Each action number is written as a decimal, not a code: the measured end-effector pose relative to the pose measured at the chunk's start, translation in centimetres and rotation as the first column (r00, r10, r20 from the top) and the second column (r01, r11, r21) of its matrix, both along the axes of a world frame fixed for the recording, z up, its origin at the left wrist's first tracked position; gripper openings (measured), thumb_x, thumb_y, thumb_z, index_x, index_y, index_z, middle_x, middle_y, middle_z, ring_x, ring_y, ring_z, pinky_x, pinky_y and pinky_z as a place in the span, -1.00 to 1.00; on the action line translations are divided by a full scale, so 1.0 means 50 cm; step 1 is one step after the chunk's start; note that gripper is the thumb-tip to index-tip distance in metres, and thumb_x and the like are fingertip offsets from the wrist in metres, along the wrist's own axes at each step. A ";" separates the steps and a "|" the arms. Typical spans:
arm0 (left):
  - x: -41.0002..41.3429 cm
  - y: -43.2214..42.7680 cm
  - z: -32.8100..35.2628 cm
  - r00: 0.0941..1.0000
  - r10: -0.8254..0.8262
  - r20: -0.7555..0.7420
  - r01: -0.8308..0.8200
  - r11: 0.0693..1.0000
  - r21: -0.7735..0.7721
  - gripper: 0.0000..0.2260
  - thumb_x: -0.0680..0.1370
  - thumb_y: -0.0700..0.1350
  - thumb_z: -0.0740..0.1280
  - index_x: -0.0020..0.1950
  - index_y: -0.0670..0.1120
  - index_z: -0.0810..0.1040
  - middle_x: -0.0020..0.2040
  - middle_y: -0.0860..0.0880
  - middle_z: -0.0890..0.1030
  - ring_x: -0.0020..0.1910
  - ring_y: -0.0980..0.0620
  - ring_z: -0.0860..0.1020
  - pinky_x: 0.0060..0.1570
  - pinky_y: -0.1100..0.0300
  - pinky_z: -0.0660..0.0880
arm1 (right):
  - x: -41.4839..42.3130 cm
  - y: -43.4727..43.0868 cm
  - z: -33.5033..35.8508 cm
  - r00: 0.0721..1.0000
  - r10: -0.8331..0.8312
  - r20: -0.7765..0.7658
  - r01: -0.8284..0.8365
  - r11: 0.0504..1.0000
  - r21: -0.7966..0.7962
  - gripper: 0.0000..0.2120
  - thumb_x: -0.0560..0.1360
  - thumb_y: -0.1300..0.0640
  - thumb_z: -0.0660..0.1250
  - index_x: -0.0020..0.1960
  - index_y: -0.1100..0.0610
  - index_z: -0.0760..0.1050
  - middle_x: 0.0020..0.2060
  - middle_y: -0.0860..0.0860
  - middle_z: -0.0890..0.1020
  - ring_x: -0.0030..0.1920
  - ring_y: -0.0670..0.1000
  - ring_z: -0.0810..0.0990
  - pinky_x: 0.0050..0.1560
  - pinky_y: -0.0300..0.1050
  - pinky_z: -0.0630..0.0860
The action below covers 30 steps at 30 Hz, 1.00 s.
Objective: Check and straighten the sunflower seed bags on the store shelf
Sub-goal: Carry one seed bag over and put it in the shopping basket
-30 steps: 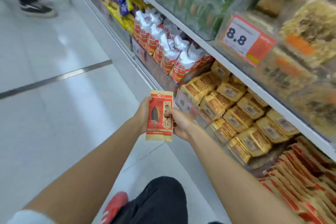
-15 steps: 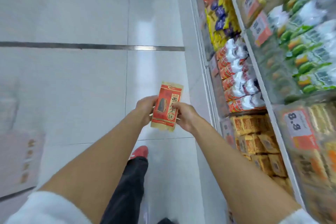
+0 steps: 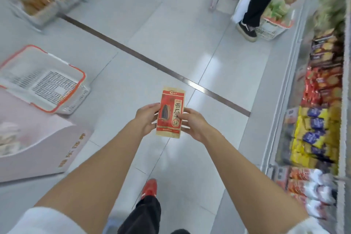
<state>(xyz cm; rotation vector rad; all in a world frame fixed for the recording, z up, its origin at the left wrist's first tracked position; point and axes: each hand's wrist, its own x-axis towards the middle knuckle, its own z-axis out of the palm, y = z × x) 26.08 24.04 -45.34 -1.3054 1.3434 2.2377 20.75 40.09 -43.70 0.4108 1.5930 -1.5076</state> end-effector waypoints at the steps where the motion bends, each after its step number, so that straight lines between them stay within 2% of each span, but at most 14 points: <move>1: -0.033 -0.032 0.016 0.999 0.041 -0.015 -0.041 0.999 -0.012 -0.74 0.58 -0.12 0.37 0.25 -0.17 0.57 0.08 -0.11 0.69 -0.07 -0.02 0.67 -0.10 0.04 0.63 | -0.046 -0.039 0.017 0.999 0.042 -0.017 -0.042 0.999 0.000 -0.67 0.55 0.32 0.26 0.30 0.15 0.45 0.01 0.09 0.68 -0.02 0.09 0.67 -0.01 -0.05 0.59; 4: -0.128 -0.128 0.055 0.982 0.183 -0.035 -0.184 0.982 -0.041 -0.78 0.60 -0.14 0.34 0.22 -0.16 0.56 0.01 -0.10 0.67 -0.09 -0.02 0.64 -0.07 0.02 0.60 | -0.180 -0.157 0.060 0.985 0.161 -0.060 -0.161 0.987 -0.009 -0.69 0.56 0.34 0.25 0.28 0.20 0.47 -0.03 0.09 0.68 -0.08 0.06 0.67 -0.07 -0.06 0.60; 7: -0.199 -0.221 0.068 0.943 0.332 -0.033 -0.334 0.939 -0.080 -0.84 0.62 -0.19 0.29 0.17 -0.18 0.53 0.01 -0.16 0.62 -0.10 -0.08 0.60 -0.14 0.01 0.59 | -0.293 -0.274 0.082 0.946 0.311 -0.096 -0.313 0.950 -0.009 -0.70 0.54 0.32 0.32 0.26 0.21 0.43 0.03 0.17 0.67 -0.08 0.08 0.67 -0.07 -0.07 0.59; 9: -0.234 -0.272 0.071 0.900 0.435 -0.032 -0.436 0.894 -0.101 -0.88 0.61 -0.21 0.28 0.12 -0.20 0.52 -0.02 -0.19 0.61 -0.12 -0.10 0.58 -0.09 -0.04 0.60 | -0.347 -0.351 0.088 0.921 0.363 -0.138 -0.363 0.931 0.026 -0.72 0.52 0.32 0.37 0.16 0.15 0.37 0.01 0.20 0.65 -0.13 0.09 0.66 -0.07 -0.05 0.59; 12: -0.266 -0.370 0.081 0.809 0.587 -0.025 -0.586 0.805 -0.089 -0.91 0.61 -0.20 0.29 0.07 -0.18 0.54 -0.04 -0.17 0.63 -0.12 -0.10 0.60 -0.05 -0.02 0.58 | -0.396 -0.506 0.097 0.852 0.483 -0.202 -0.472 0.876 0.101 -0.80 0.53 0.35 0.33 -0.08 0.13 0.35 -0.02 0.20 0.63 -0.20 0.08 0.63 0.00 0.04 0.57; 14: -0.271 -0.453 0.078 0.753 0.657 -0.016 -0.656 0.749 -0.090 -0.90 0.60 -0.21 0.30 0.08 -0.16 0.57 -0.01 -0.16 0.64 -0.09 -0.09 0.60 -0.01 -0.04 0.57 | -0.412 -0.614 0.092 0.799 0.561 -0.216 -0.547 0.827 0.126 -0.81 0.54 0.37 0.31 -0.12 0.15 0.36 -0.06 0.18 0.63 -0.22 0.06 0.61 -0.02 0.02 0.58; 18: -0.248 -0.645 0.052 0.677 0.736 -0.005 -0.732 0.672 -0.112 -0.82 0.60 -0.21 0.30 0.17 -0.16 0.61 -0.02 -0.08 0.68 -0.10 -0.02 0.62 0.09 -0.09 0.54 | -0.423 -0.840 0.062 0.695 0.693 -0.193 -0.682 0.720 0.127 -0.86 0.53 0.38 0.32 -0.05 0.20 0.38 -0.16 0.13 0.64 -0.23 0.05 0.63 -0.07 -0.07 0.59; 23: -0.214 -0.872 -0.006 0.519 0.855 0.008 -0.840 0.511 -0.183 -0.81 0.61 -0.32 0.27 0.18 -0.19 0.60 0.07 -0.17 0.66 -0.08 -0.08 0.62 -0.09 -0.01 0.58 | -0.409 -1.122 -0.011 0.593 0.785 -0.179 -0.780 0.615 0.115 -0.88 0.55 0.35 0.31 -0.05 0.19 0.40 -0.12 0.15 0.65 -0.22 0.07 0.64 -0.17 -0.12 0.61; 26: -0.199 -1.001 -0.066 0.438 0.898 0.039 -0.877 0.436 -0.202 -0.84 0.59 -0.34 0.29 0.13 -0.20 0.58 0.02 -0.19 0.63 -0.07 -0.12 0.60 -0.02 -0.09 0.60 | -0.399 -1.282 -0.080 0.512 0.843 -0.162 -0.837 0.532 0.124 -0.87 0.54 0.36 0.31 -0.06 0.19 0.39 -0.16 0.12 0.64 -0.24 0.05 0.63 -0.17 -0.10 0.61; 28: -0.189 -1.089 -0.130 0.406 0.913 0.038 -0.886 0.404 -0.230 -0.89 0.58 -0.35 0.32 0.03 -0.21 0.61 -0.01 -0.18 0.63 -0.15 -0.09 0.61 -0.13 -0.04 0.61 | -0.392 -1.382 -0.149 0.449 0.878 -0.164 -0.869 0.472 0.147 -0.84 0.53 0.36 0.31 -0.12 0.17 0.39 -0.13 0.14 0.64 -0.20 0.08 0.62 -0.06 -0.01 0.60; 30: -0.181 -1.173 -0.207 0.386 0.922 0.031 -0.883 0.379 -0.276 -0.85 0.56 -0.35 0.34 -0.15 -0.15 0.59 -0.06 -0.17 0.62 -0.25 -0.04 0.59 -0.23 0.04 0.57 | -0.386 -1.473 -0.234 0.409 0.897 -0.168 -0.885 0.435 0.168 -0.81 0.53 0.36 0.32 -0.16 0.15 0.39 -0.10 0.17 0.62 -0.15 0.11 0.60 0.00 0.04 0.60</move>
